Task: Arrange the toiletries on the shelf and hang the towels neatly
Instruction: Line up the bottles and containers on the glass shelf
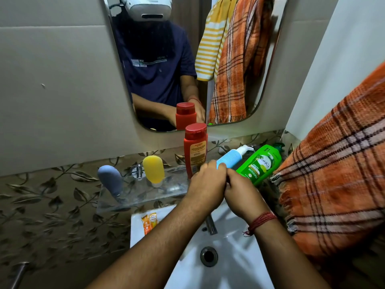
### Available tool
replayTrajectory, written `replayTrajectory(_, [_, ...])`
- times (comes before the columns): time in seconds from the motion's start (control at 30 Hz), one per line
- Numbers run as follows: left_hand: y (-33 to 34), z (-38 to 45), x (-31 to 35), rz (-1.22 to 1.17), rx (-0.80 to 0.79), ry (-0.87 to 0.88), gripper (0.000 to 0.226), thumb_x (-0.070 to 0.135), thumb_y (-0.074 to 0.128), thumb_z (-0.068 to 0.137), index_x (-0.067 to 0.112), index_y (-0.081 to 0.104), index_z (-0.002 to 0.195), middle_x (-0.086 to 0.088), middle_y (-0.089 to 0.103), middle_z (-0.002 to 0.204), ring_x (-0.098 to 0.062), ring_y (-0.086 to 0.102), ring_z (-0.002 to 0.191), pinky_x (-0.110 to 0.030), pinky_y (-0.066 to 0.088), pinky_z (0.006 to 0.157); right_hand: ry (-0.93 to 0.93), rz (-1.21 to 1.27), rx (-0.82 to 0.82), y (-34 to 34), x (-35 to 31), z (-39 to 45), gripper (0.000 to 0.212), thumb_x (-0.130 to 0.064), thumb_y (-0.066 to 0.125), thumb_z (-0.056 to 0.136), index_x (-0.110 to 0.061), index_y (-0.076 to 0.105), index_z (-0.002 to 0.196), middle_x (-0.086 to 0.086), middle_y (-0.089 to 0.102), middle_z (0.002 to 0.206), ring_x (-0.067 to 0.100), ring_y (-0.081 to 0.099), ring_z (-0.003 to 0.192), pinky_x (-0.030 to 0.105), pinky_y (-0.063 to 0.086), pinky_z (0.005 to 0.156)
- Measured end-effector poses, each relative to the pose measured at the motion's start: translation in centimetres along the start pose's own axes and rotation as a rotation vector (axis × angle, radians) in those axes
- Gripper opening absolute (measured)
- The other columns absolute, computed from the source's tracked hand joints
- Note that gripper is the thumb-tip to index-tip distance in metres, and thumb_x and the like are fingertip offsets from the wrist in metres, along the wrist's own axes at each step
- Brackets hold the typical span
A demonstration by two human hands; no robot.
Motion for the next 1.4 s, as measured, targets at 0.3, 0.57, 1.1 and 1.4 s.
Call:
replayTrajectory(0.3, [0.4, -0.1, -0.4, -0.204, 0.102, 0.038, 0.038, 0.010, 0.059, 0.091, 0.017, 0.056, 0.129, -0.001, 0.051, 0.122, -0.021, 0.043, 0.109, -0.034, 0.048, 0.087, 0.080, 0.059, -0.001, 0.1, 1.0, 0.2, 0.036, -0.007, 0.043, 0.095, -0.015, 0.050, 0.129, 0.018, 0.067, 0.114, 0.036, 0.063, 0.101, 0.034, 0.048, 0.074])
replayTrajectory(0.57, [0.9, -2.1, -1.7, -0.429, 0.167, -0.093, 0.031, 0.014, 0.051, 0.098, 0.015, 0.055, 0.128, 0.000, 0.049, 0.130, -0.018, 0.043, 0.119, -0.029, 0.041, 0.099, 0.089, -0.067, -0.006, -0.5, 1.1, 0.7, 0.034, -0.017, 0.051, 0.096, -0.010, 0.049, 0.129, 0.019, 0.067, 0.114, 0.034, 0.064, 0.103, 0.037, 0.051, 0.083])
replayTrajectory(1.1, [1.5, -2.1, -0.6, -0.234, 0.193, -0.028, 0.036, 0.009, 0.062, 0.089, 0.018, 0.050, 0.122, -0.002, 0.040, 0.123, -0.018, 0.045, 0.105, -0.032, 0.053, 0.079, 0.107, -0.026, -0.058, 0.9, 1.1, -0.1, 0.031, -0.009, 0.043, 0.096, -0.007, 0.039, 0.127, 0.021, 0.065, 0.110, 0.031, 0.057, 0.085, 0.032, 0.034, 0.057])
replayTrajectory(1.4, [1.1, -1.9, -0.9, -0.397, 0.201, -0.090, 0.018, 0.015, 0.059, 0.092, 0.021, 0.054, 0.108, 0.002, 0.052, 0.112, -0.017, 0.047, 0.102, -0.032, 0.048, 0.082, 0.131, 0.145, 0.035, 1.0, 2.0, -0.6, 0.043, -0.020, 0.044, 0.100, -0.014, 0.040, 0.142, 0.017, 0.065, 0.121, 0.031, 0.062, 0.110, 0.034, 0.049, 0.082])
Point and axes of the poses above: each hand's wrist, its own z-axis towards the middle knuckle, its own y-axis out of the palm, x = y × z, the point moved 7 cm from there along z, towards the middle knuckle
